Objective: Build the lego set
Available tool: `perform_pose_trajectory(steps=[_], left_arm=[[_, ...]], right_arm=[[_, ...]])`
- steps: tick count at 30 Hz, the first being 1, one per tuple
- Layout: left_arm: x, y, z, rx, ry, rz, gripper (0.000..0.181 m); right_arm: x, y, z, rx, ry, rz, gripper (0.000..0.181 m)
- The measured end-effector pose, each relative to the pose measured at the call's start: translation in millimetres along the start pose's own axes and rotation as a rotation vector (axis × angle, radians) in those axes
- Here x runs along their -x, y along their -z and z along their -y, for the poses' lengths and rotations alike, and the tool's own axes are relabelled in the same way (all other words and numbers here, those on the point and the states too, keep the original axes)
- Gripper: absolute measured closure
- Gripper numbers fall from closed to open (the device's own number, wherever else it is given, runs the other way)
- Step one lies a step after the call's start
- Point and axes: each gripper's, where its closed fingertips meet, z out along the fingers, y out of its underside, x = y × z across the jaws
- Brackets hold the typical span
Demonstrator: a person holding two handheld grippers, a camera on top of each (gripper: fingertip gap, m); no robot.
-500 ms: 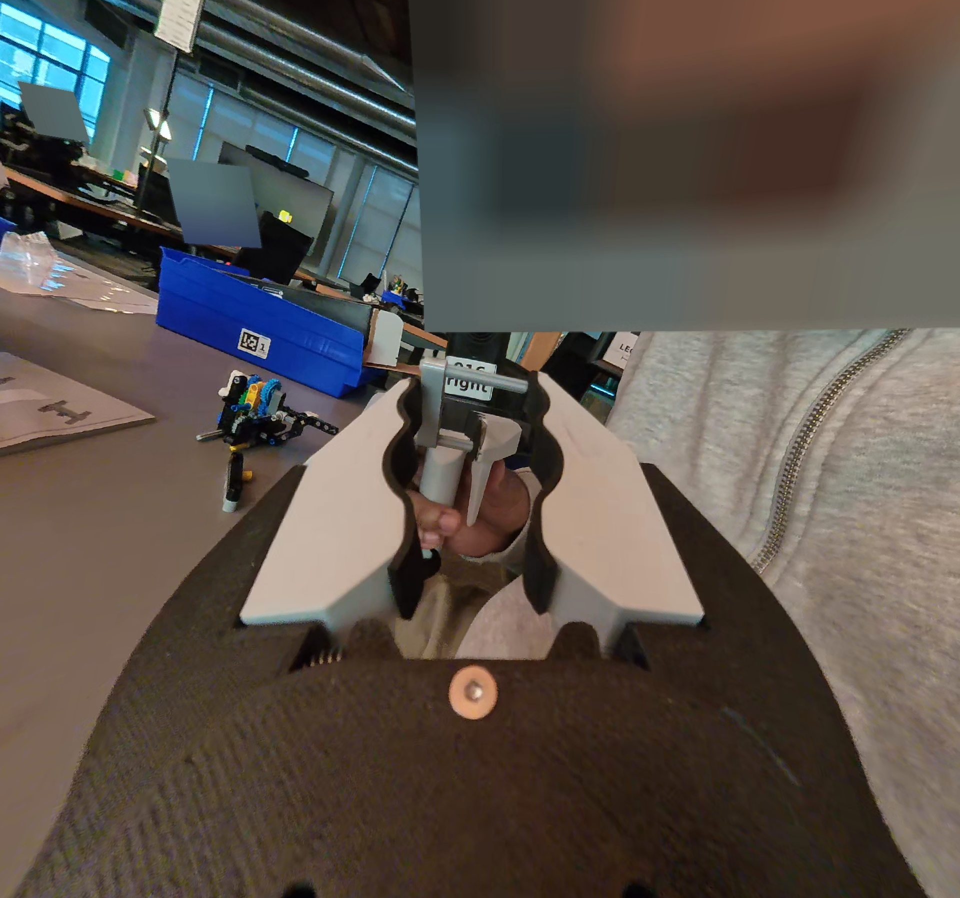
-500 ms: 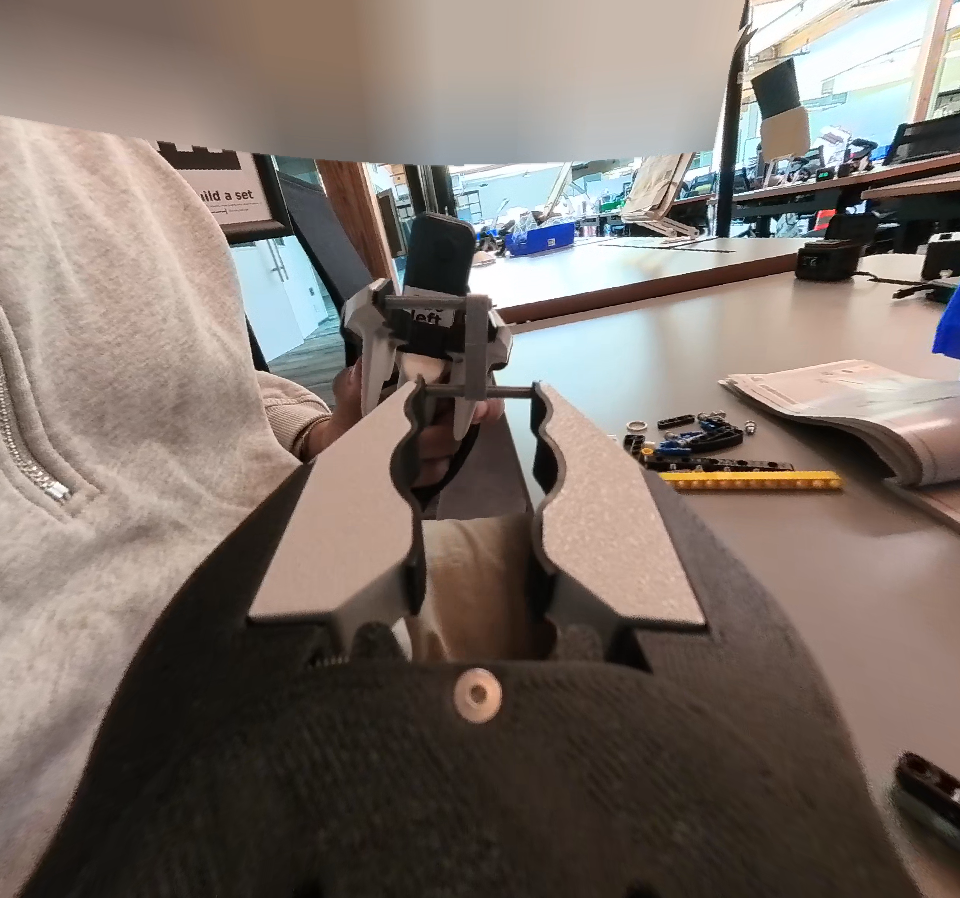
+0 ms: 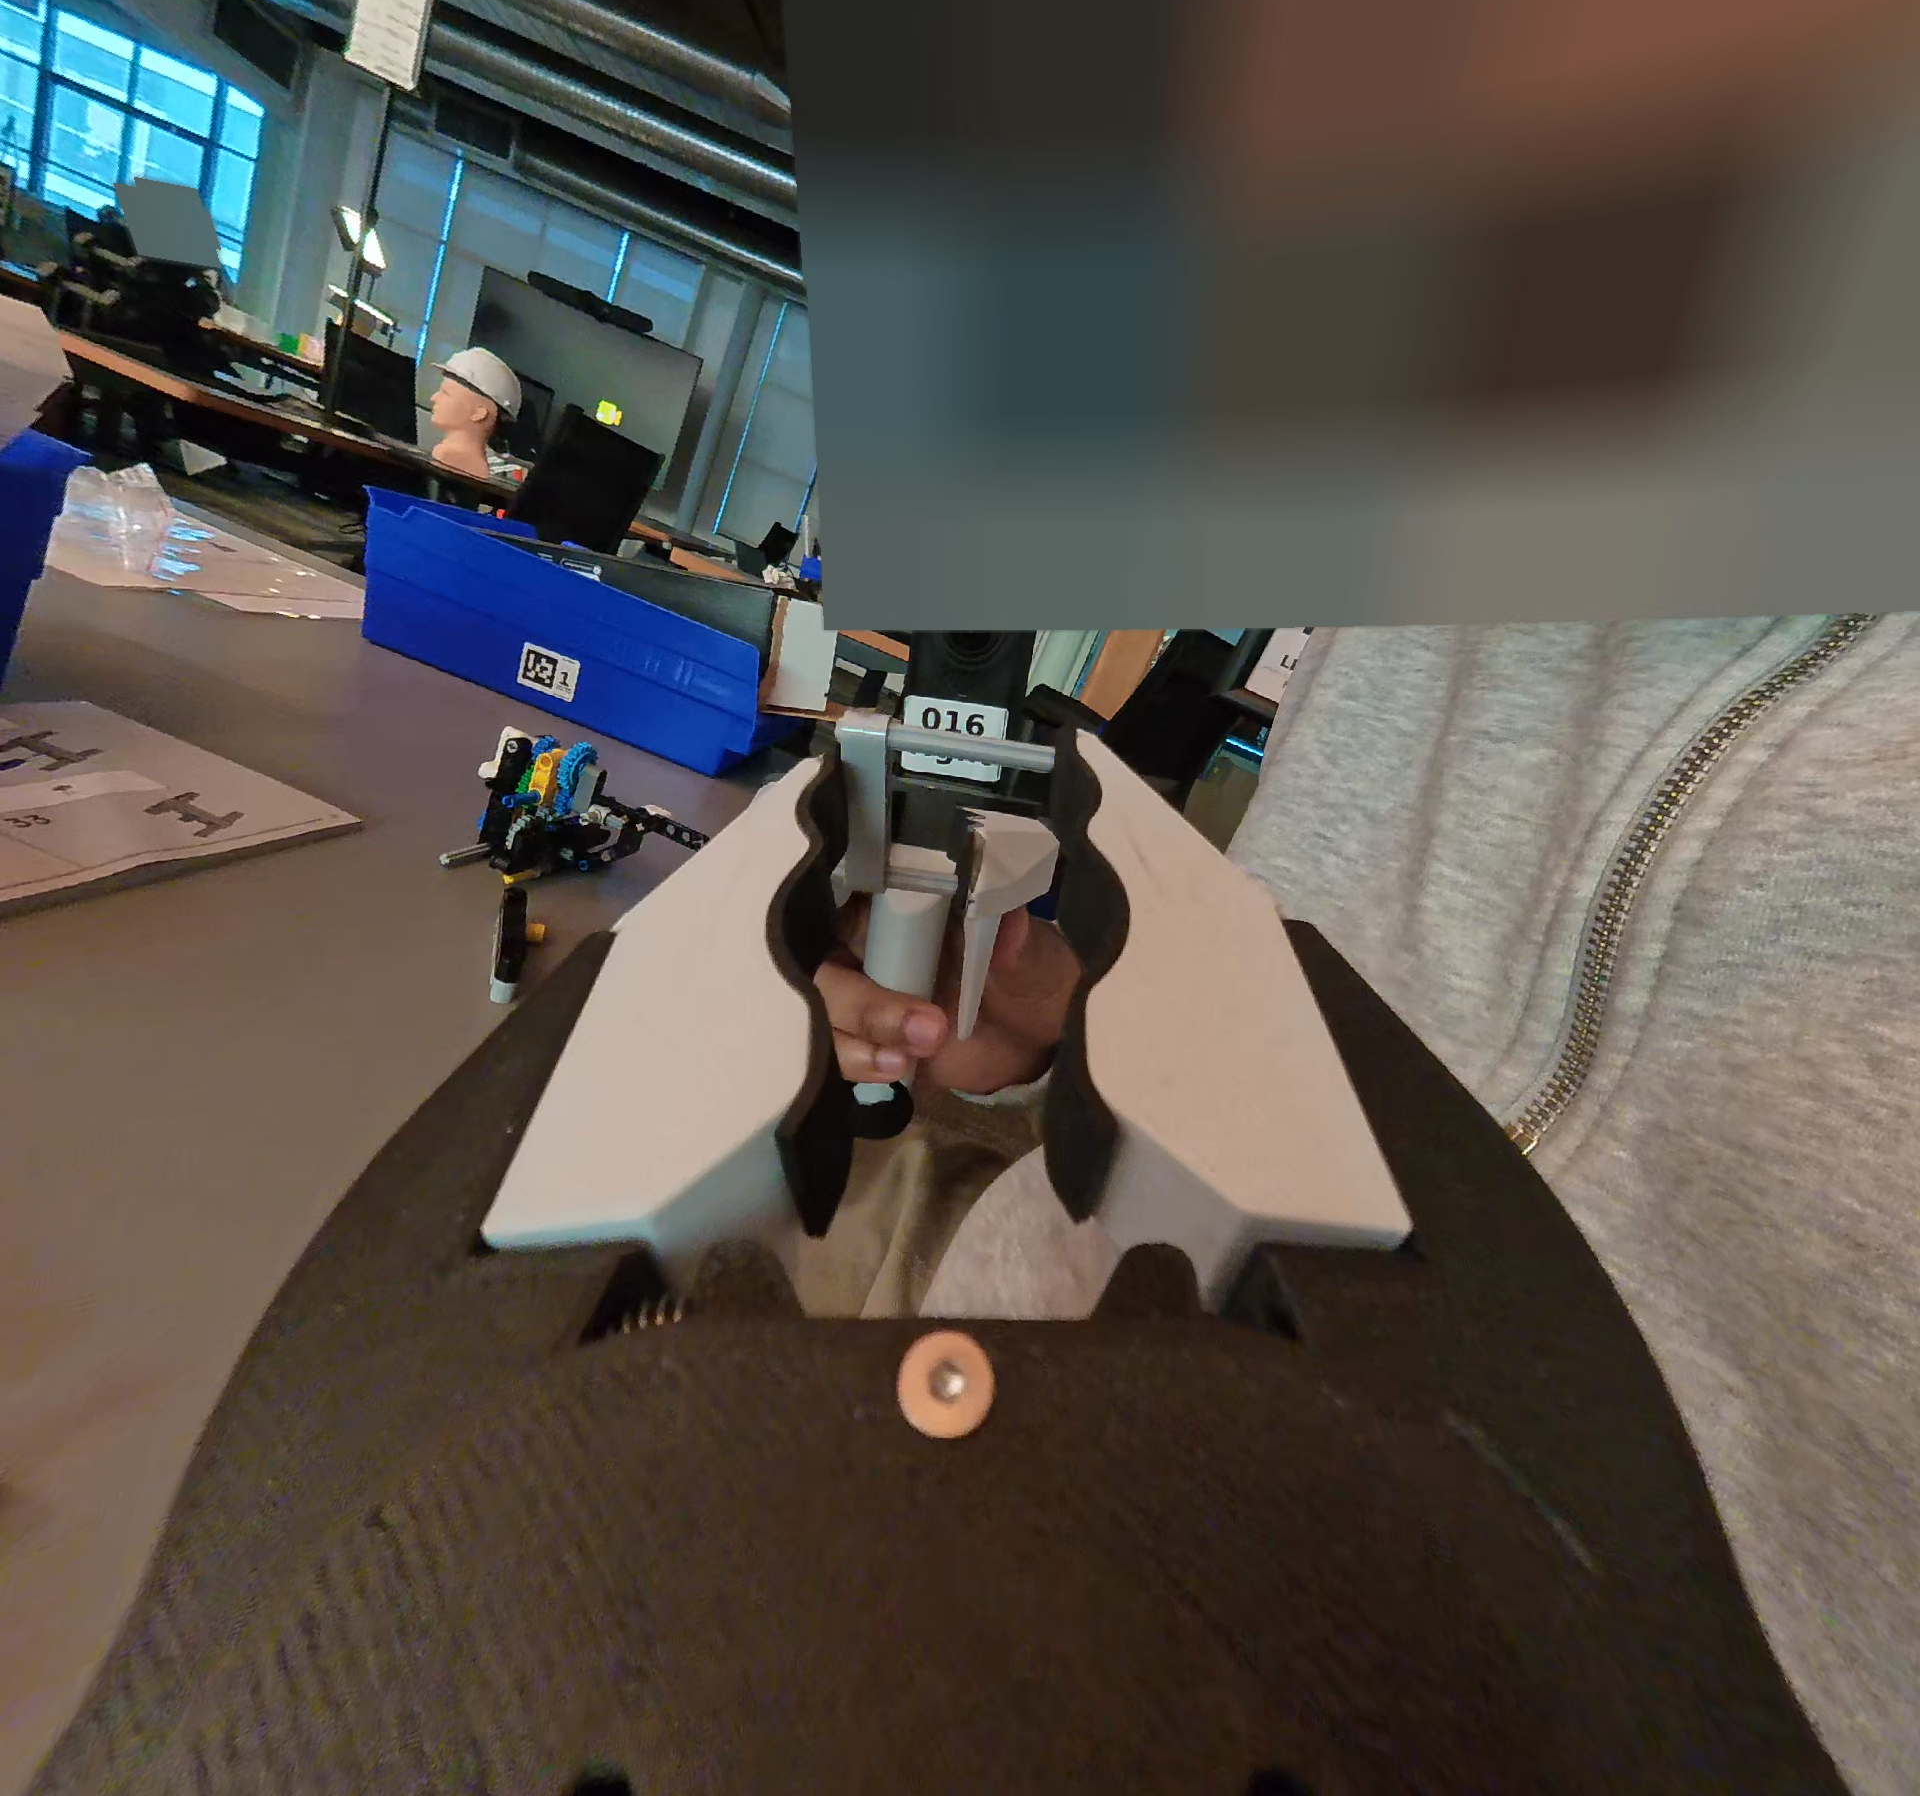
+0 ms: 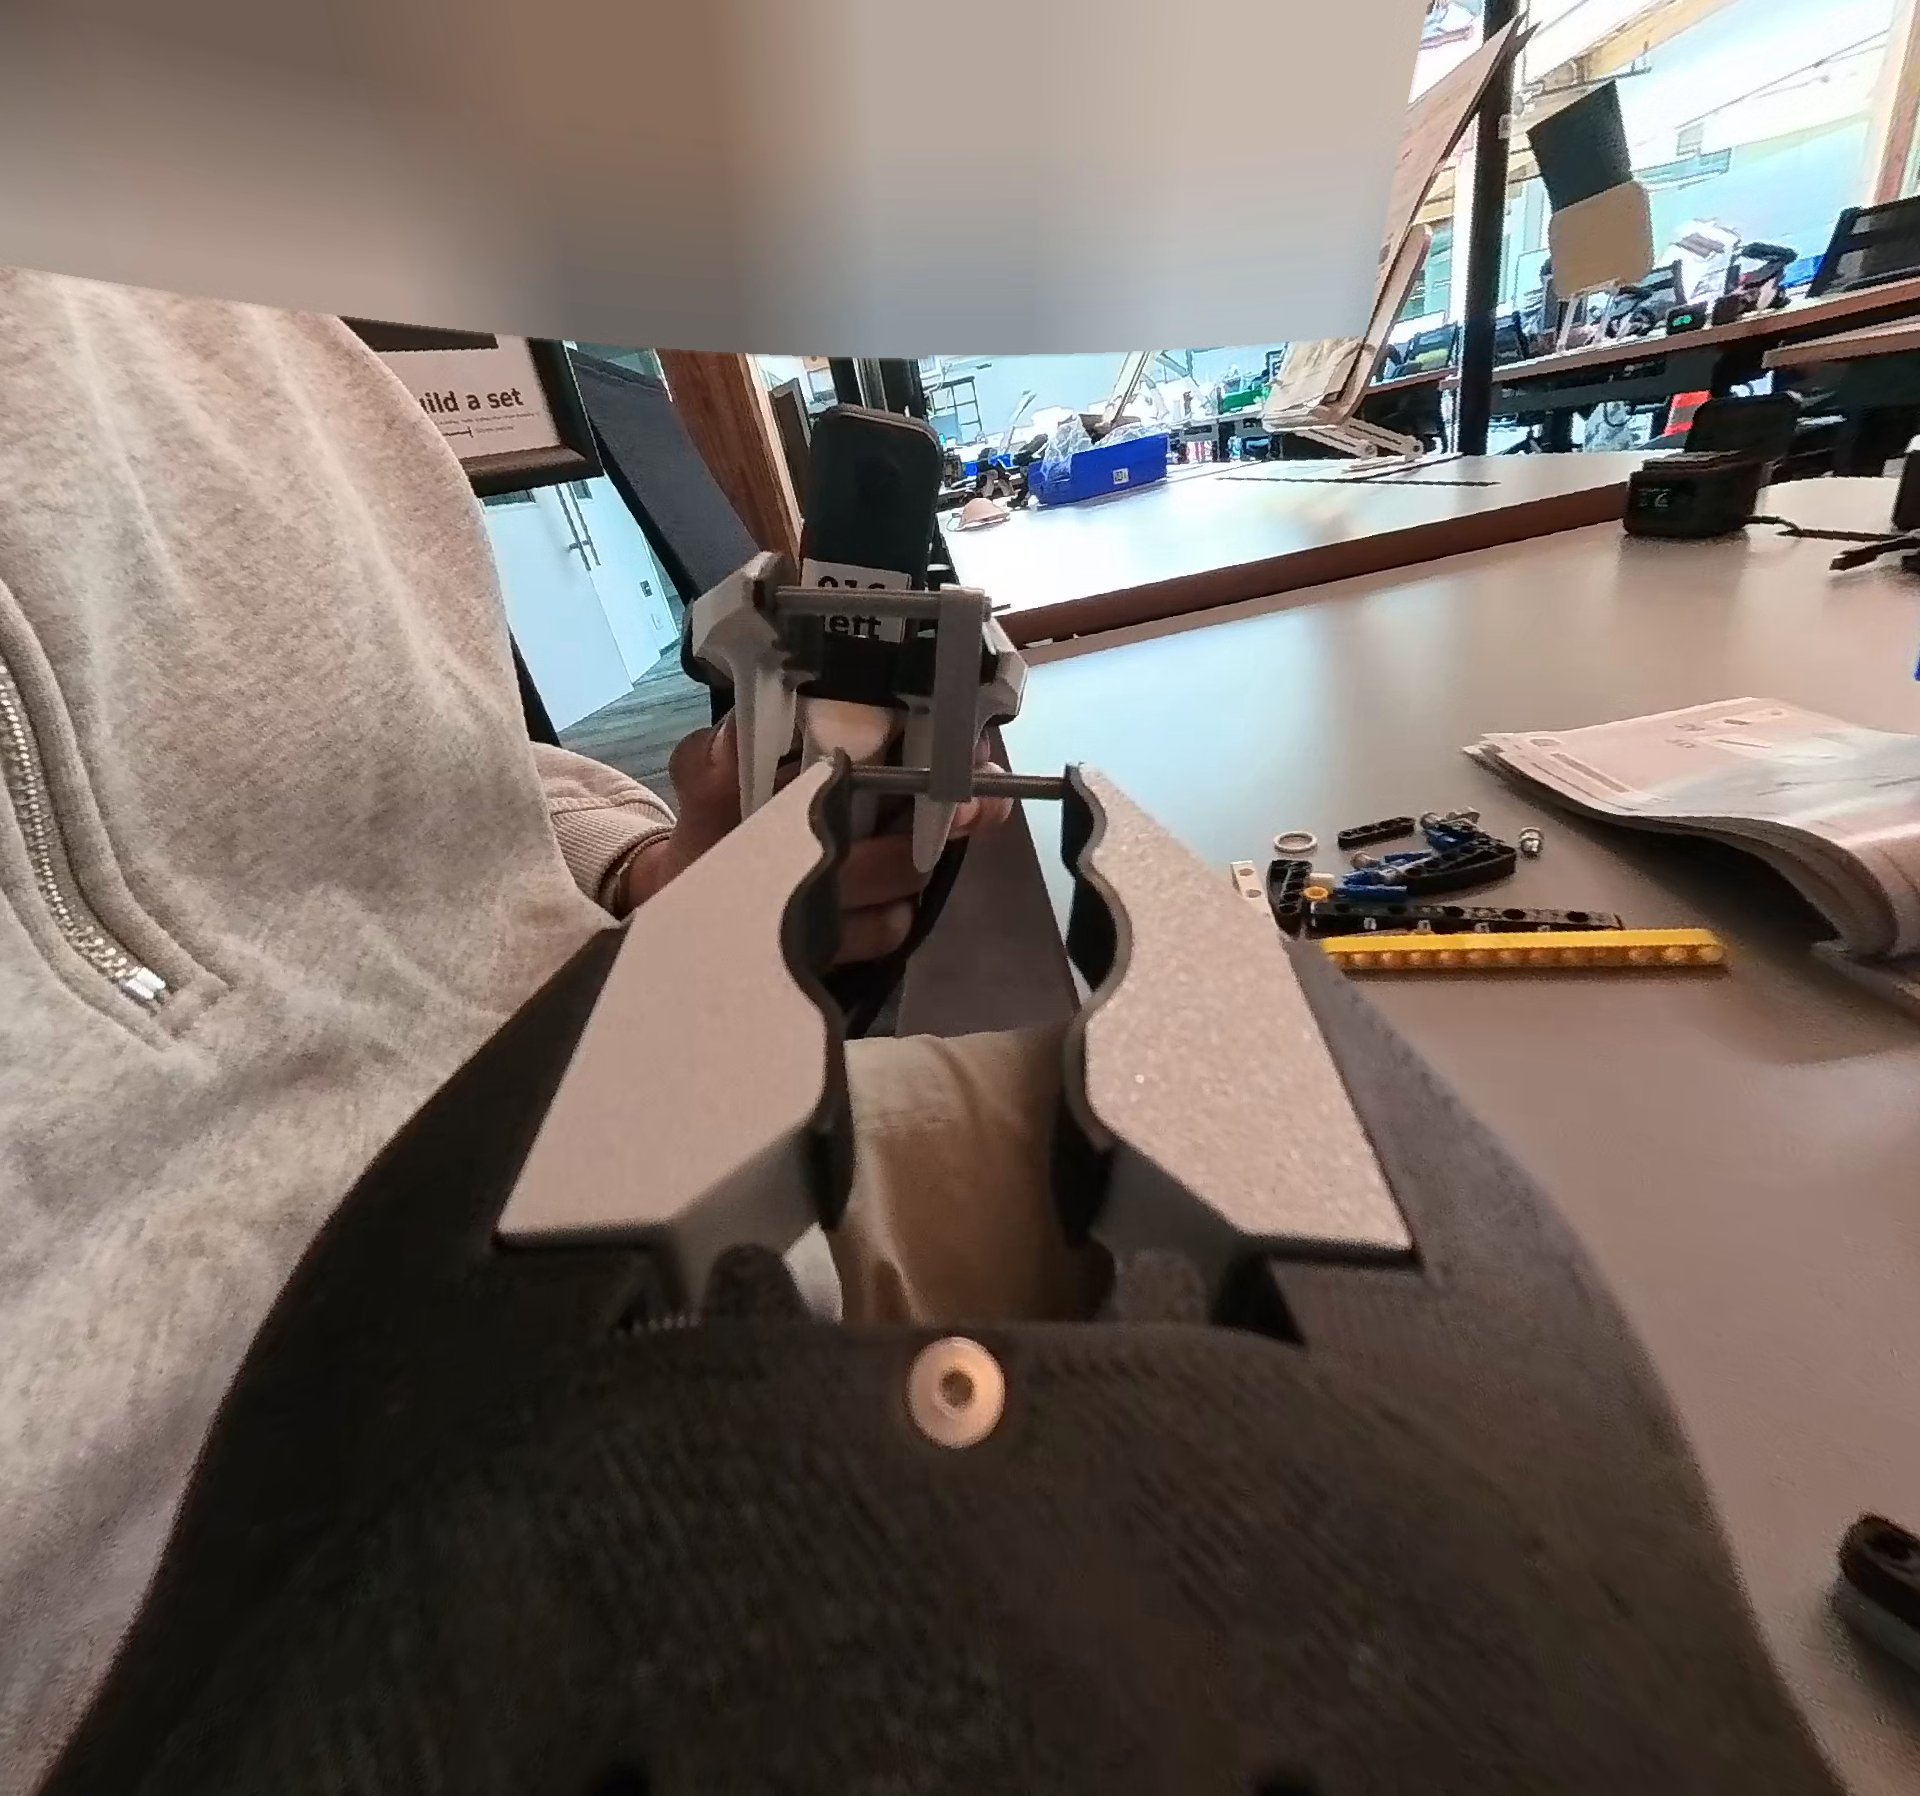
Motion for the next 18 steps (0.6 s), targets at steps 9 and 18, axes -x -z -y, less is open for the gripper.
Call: perform_pose_trajectory(steps=[9,18], left_arm=[[1.8,0.5,-1.0,0.013,0.004,0.009,0.141],[4.6,1.8,-1.6,0.017,0.005,0.020,0.141]], right_arm=[[0.6,0.0,-1.1,0.002,-0.009,0.003,0.142],[1.5,-1.5,-3.2,0.006,-0.024,0.005,0.143]])
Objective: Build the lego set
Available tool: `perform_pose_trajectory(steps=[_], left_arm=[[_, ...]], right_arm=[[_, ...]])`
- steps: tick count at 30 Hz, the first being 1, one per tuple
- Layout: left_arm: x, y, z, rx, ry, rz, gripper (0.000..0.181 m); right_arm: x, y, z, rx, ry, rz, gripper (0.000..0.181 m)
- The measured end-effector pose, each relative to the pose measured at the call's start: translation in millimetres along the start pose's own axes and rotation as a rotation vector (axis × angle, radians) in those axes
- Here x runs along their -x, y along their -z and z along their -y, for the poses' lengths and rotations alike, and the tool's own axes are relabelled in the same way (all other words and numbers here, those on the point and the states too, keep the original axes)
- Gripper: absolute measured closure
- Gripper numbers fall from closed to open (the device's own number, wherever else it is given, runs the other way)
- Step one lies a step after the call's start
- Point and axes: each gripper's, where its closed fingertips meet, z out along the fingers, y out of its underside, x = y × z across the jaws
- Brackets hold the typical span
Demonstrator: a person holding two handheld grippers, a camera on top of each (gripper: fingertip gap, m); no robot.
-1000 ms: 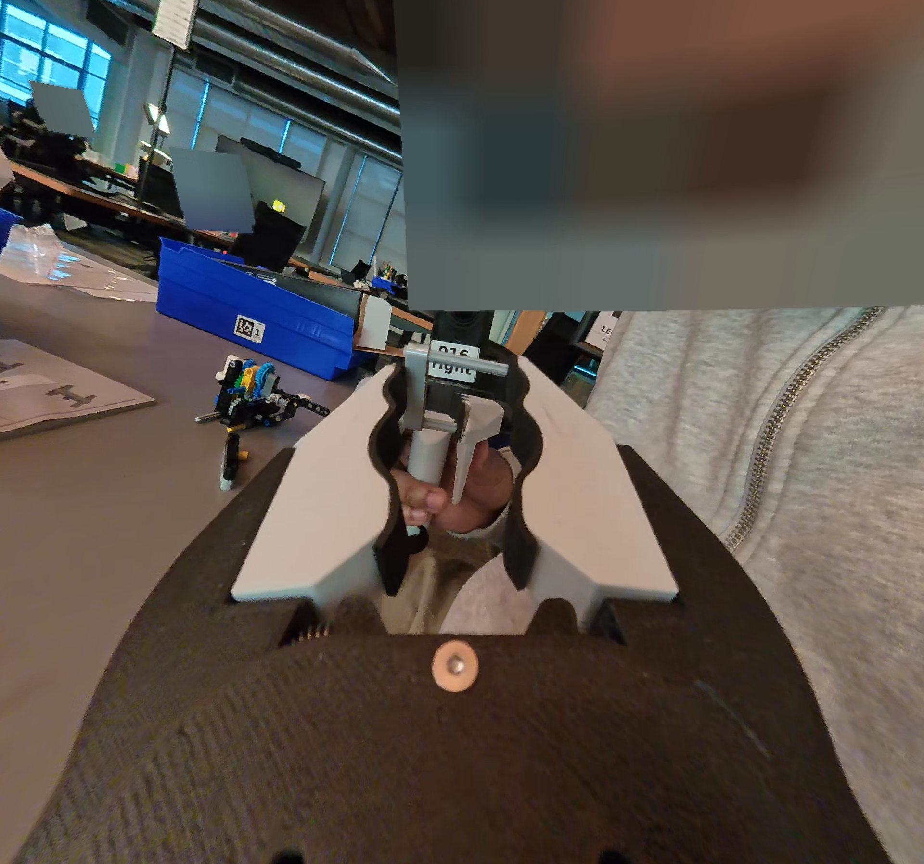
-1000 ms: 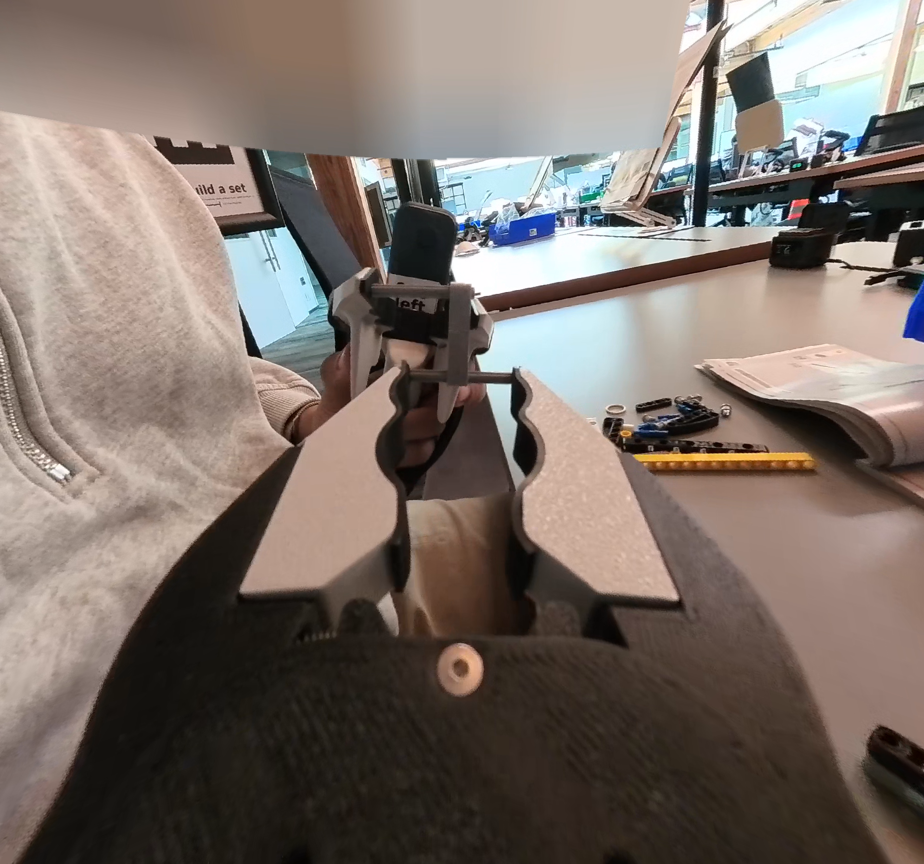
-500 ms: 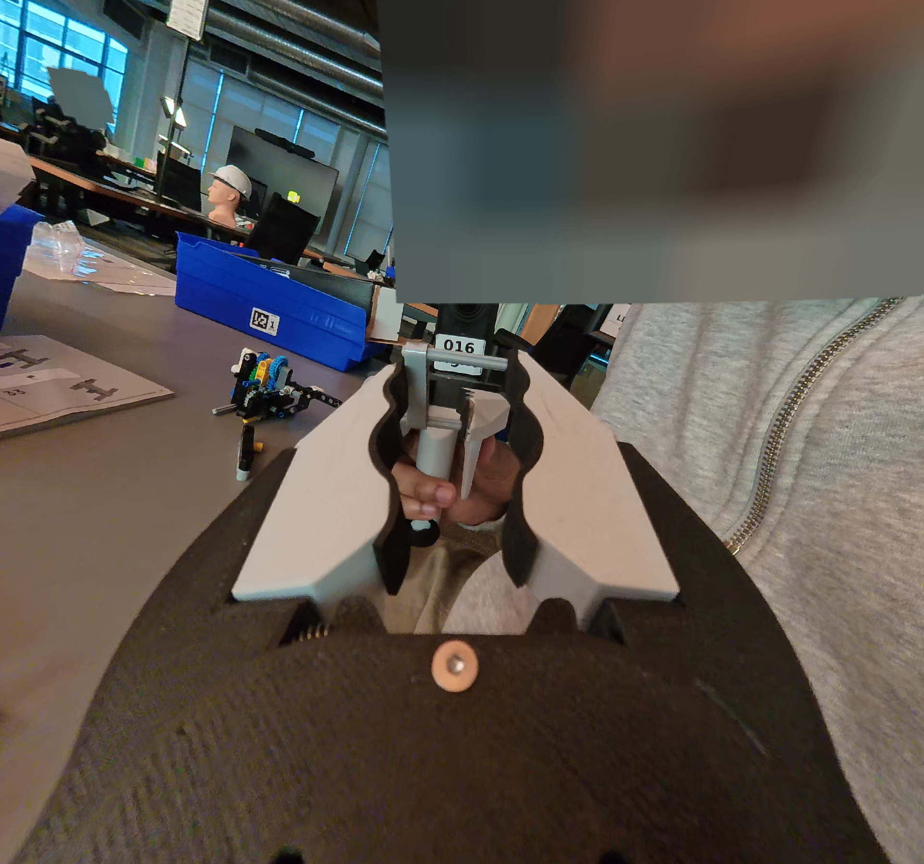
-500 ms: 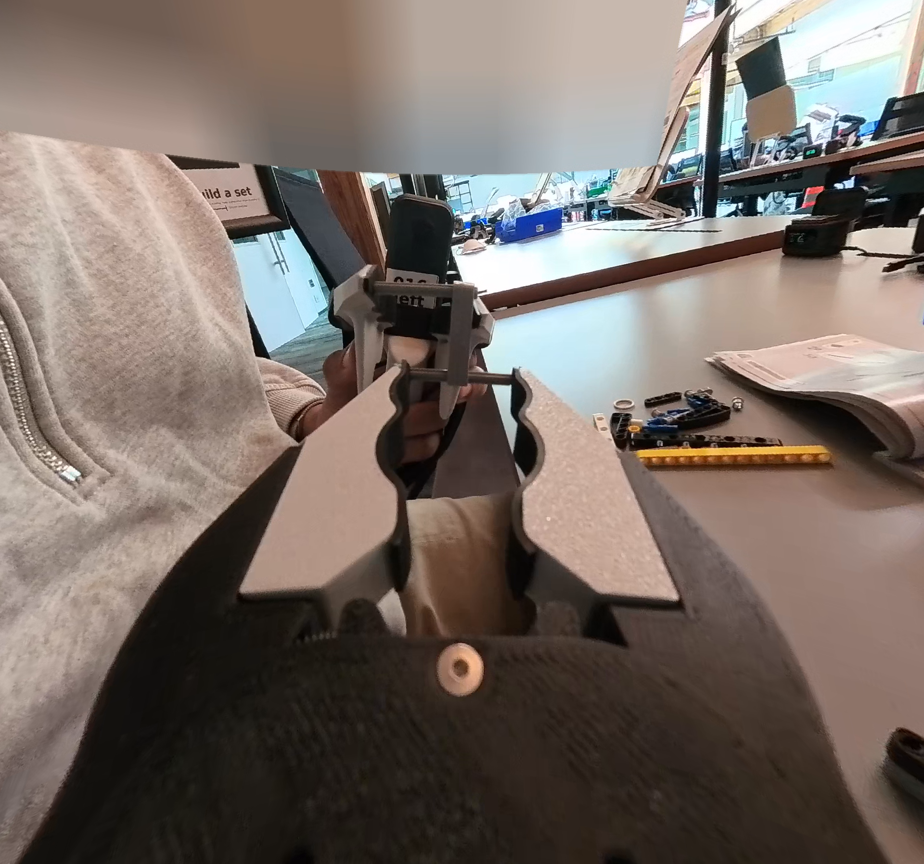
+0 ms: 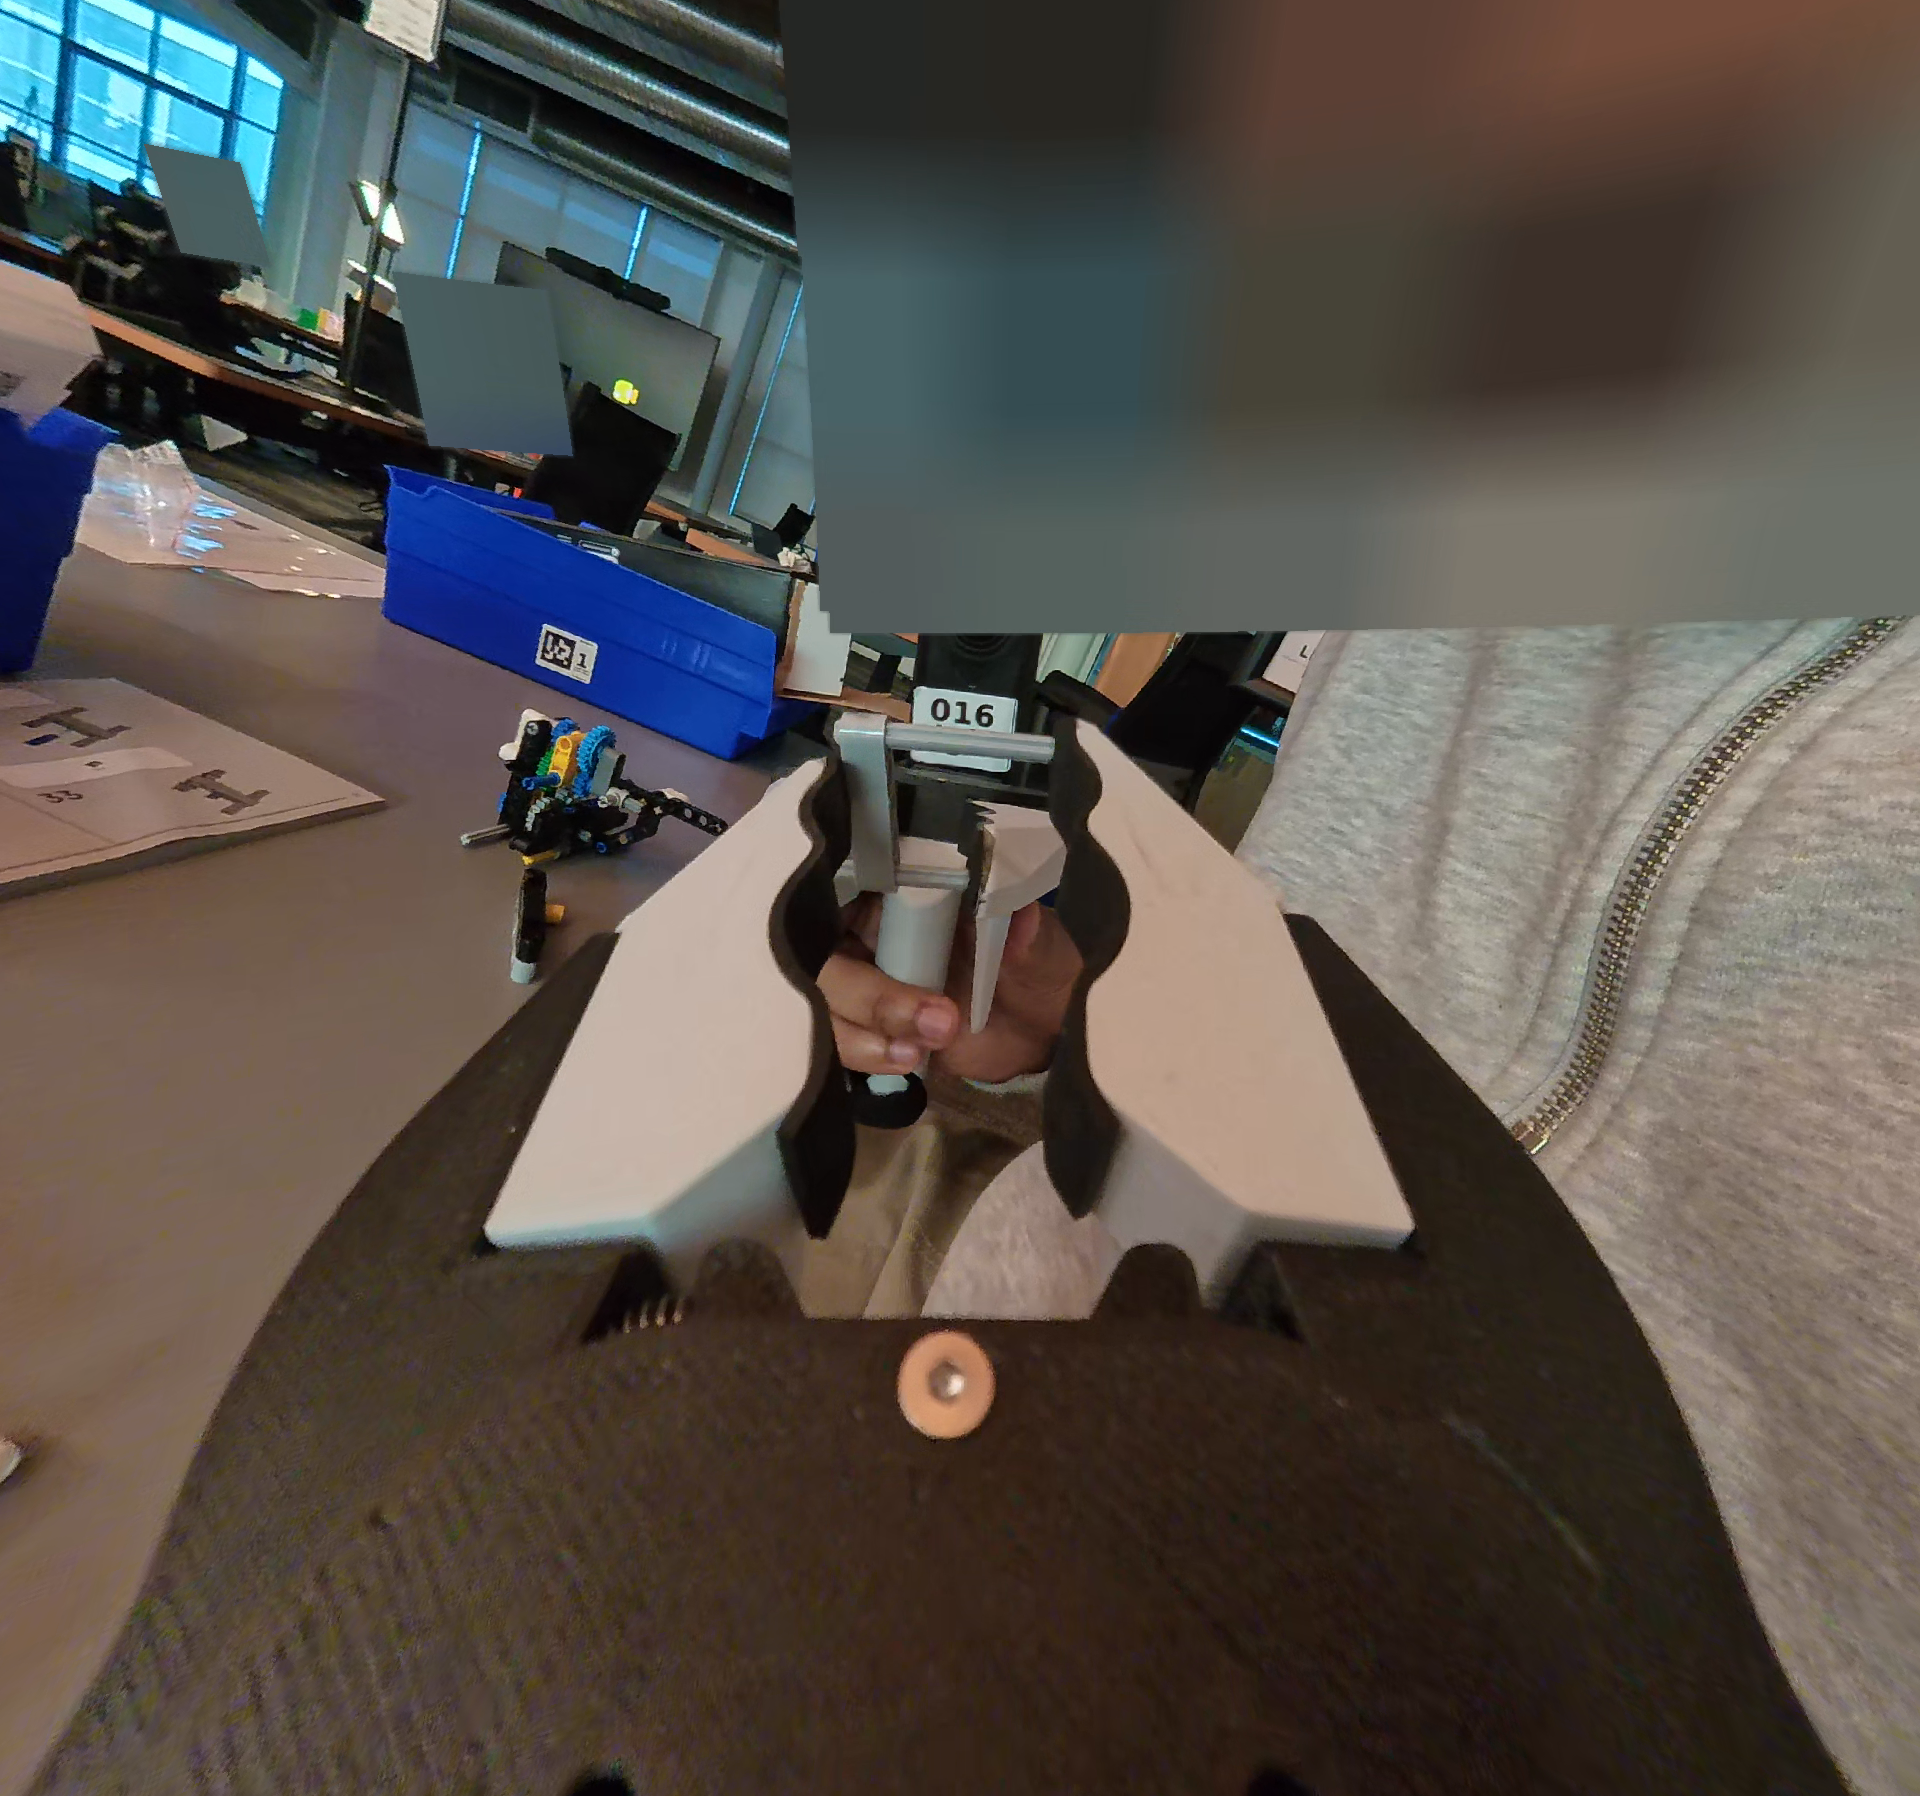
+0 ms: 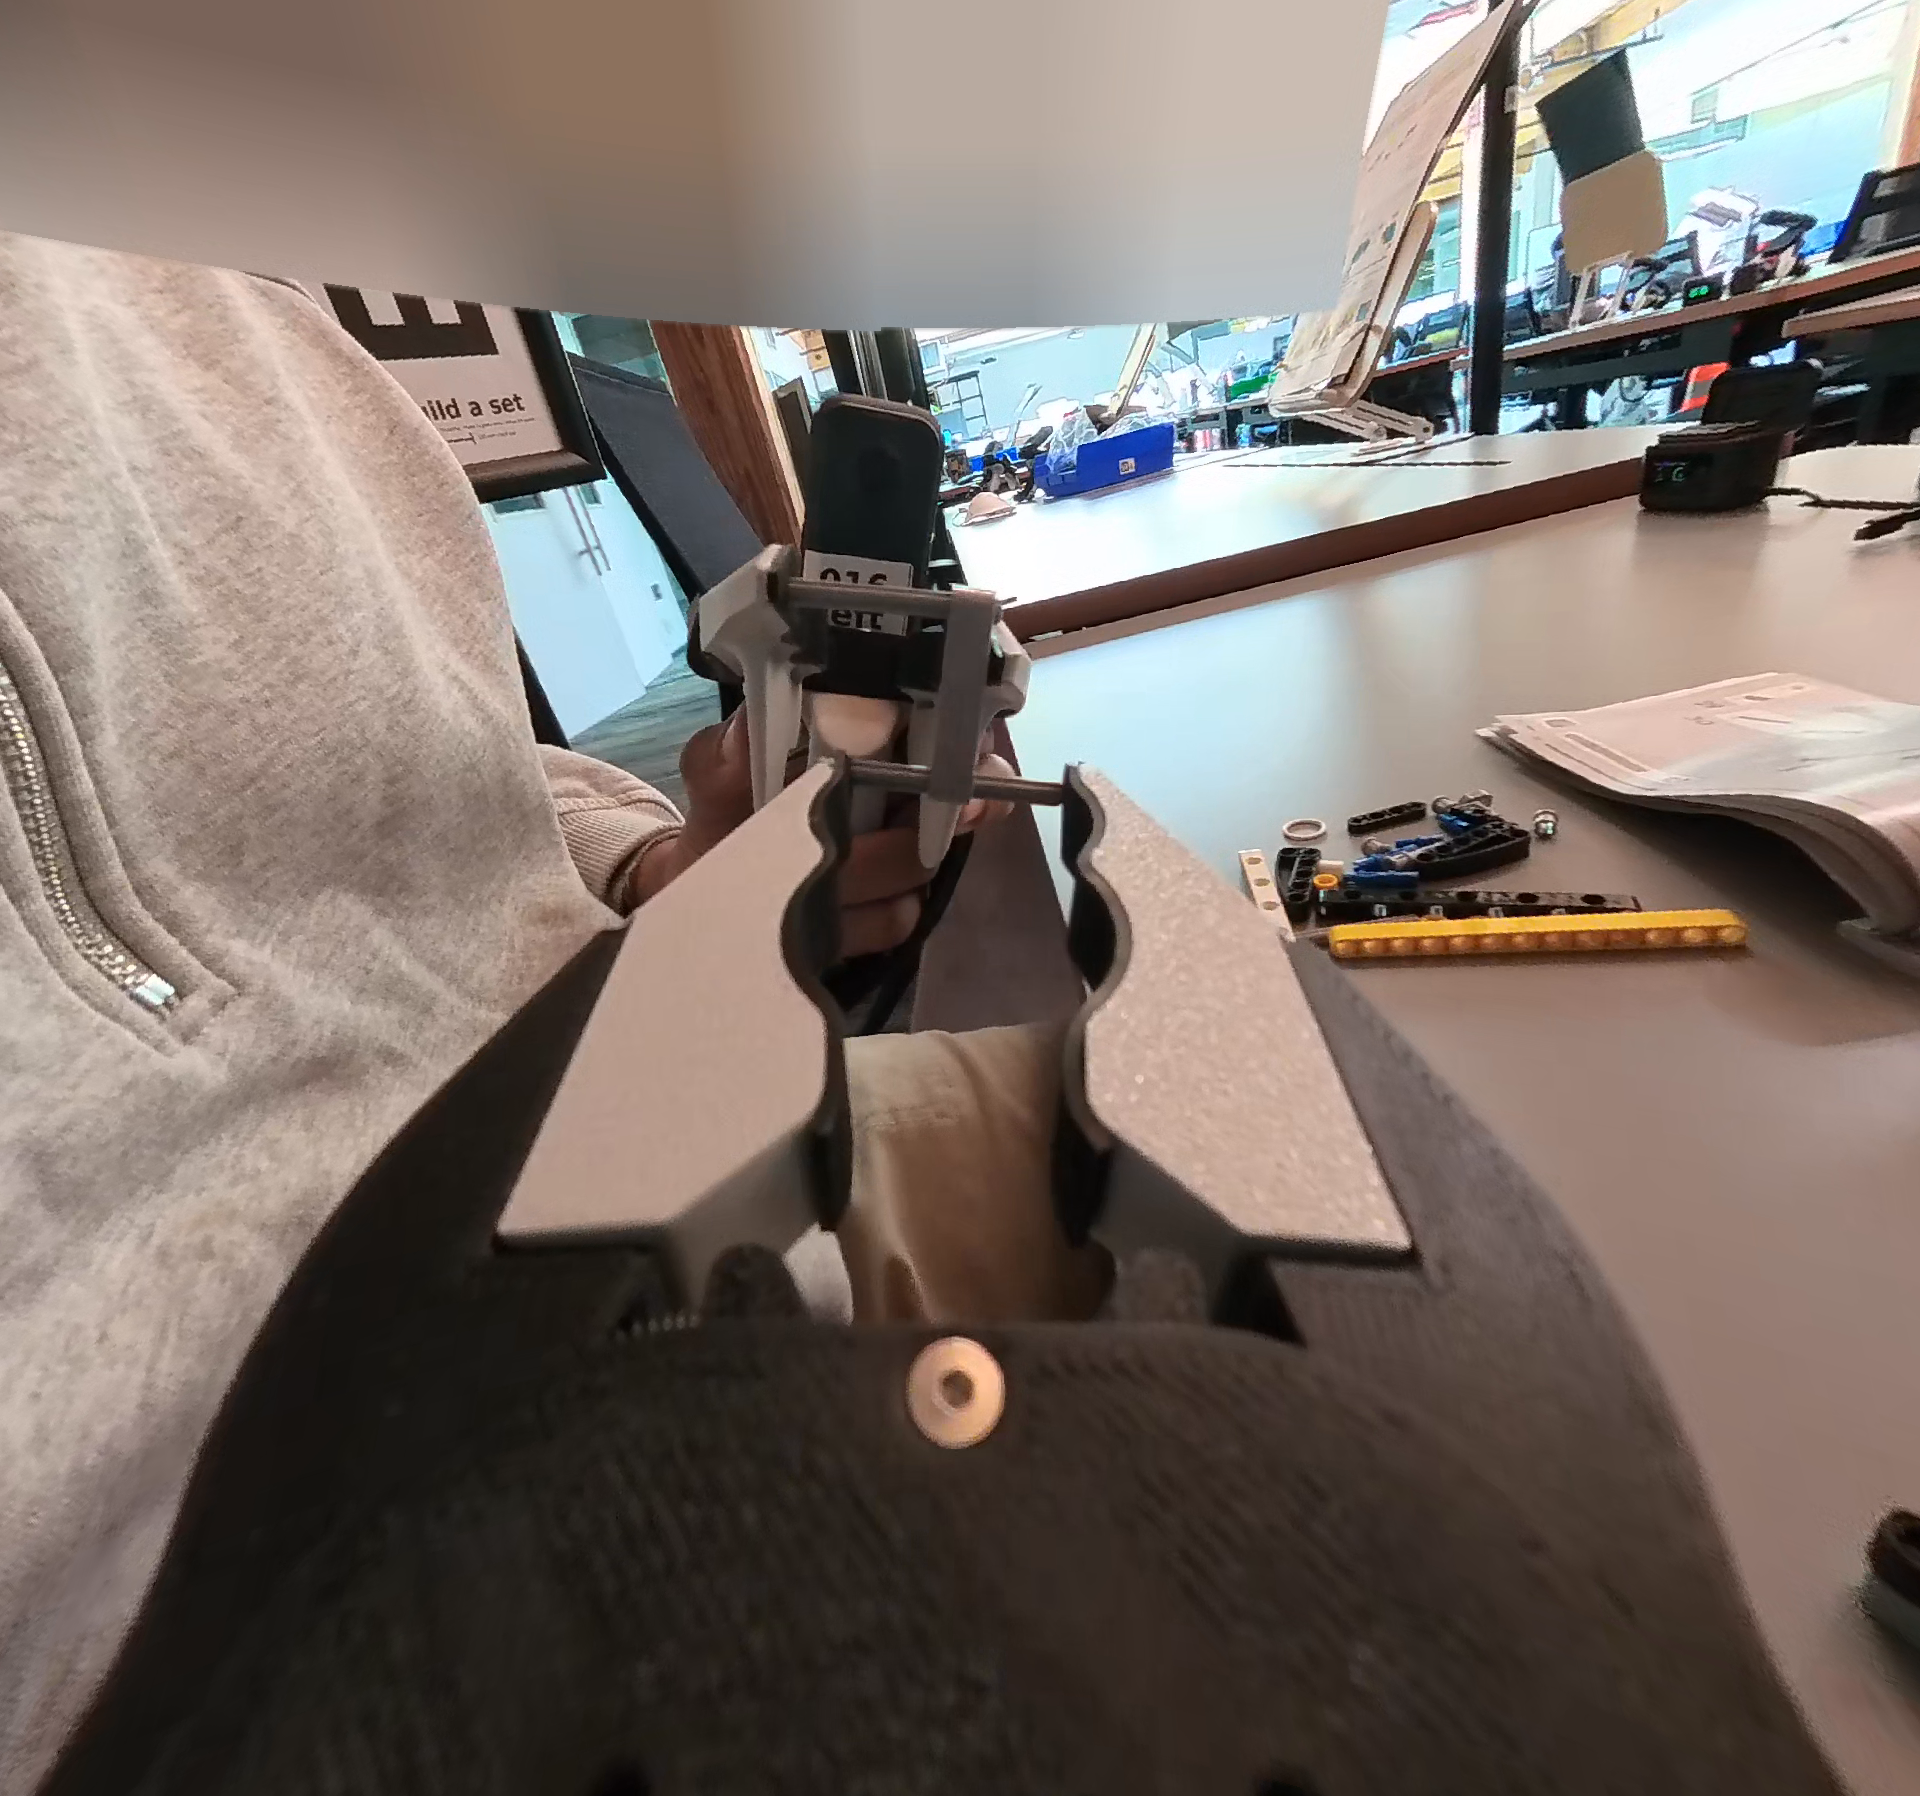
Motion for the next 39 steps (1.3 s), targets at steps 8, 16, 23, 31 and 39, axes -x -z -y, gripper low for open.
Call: perform_pose_trajectory(steps=[8,16,23,31,39], left_arm=[[9,2,-3,-0.004,0.009,0.030,0.141],[7,-4,-12,0.032,-0.051,0.048,0.141],[9,-3,-8,-0.007,-0.058,0.059,0.142],[7,-1,-3,0.013,-0.191,0.107,0.144],[5,-1,-6,0.077,-0.265,0.104,0.146]], right_arm=[[1,5,14,-0.063,-0.026,-0.005,0.152],[-4,0,-2,0.032,-0.135,-0.028,0.175],[-3,1,-3,0.039,-0.113,-0.043,0.176],[-2,1,-2,0.039,-0.088,-0.044,0.176],[0,3,-2,0.087,-0.028,-0.050,0.175]])
